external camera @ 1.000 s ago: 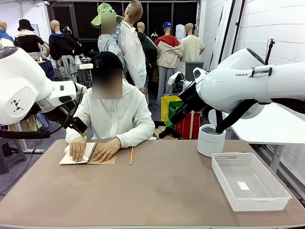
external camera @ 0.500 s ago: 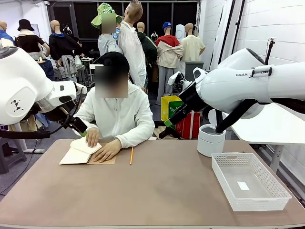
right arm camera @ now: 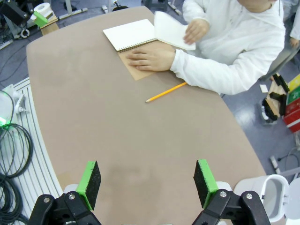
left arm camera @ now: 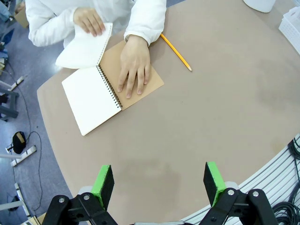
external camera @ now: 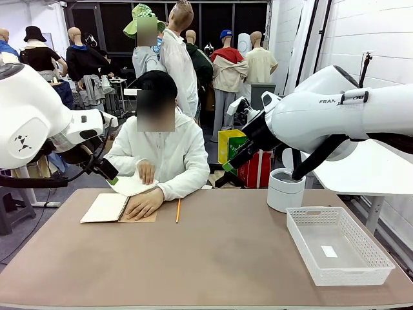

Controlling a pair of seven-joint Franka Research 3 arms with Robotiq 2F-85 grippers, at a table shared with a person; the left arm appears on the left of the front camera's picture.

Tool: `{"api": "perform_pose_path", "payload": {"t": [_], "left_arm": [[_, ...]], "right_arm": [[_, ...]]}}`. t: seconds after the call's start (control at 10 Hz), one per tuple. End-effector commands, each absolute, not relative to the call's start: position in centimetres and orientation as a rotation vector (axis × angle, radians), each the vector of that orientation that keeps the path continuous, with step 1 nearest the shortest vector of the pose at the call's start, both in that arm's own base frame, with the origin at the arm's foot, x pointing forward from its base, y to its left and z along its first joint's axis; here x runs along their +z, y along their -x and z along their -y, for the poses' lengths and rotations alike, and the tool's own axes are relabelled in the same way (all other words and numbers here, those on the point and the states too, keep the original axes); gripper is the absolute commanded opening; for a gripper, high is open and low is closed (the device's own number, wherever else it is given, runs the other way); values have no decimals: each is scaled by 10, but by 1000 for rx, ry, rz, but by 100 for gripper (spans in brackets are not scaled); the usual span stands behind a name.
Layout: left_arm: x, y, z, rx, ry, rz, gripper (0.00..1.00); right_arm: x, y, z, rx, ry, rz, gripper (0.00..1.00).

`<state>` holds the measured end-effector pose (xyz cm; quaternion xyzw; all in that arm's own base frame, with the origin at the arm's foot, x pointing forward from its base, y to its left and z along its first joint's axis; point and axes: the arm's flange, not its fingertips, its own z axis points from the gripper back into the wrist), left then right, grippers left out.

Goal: Sort the paper based on its condition.
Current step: If a person hands you a paper, place it in the Organizing basket , and if it's crumpled, put it in the Trash can.

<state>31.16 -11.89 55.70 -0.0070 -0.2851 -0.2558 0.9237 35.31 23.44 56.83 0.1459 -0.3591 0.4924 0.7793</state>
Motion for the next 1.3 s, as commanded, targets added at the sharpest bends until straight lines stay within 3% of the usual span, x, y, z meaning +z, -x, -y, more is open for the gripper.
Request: {"api": "perform_pose_path", "payload": {"t": [0.0, 1.2], "left_arm": [[557, -312, 118, -522, 22, 589, 100], [557, -312, 118, -522, 22, 589, 100]], "right_arm": [[569, -353, -234, 1063, -319, 780, 100], [569, -353, -234, 1063, -319, 780, 100]]}}
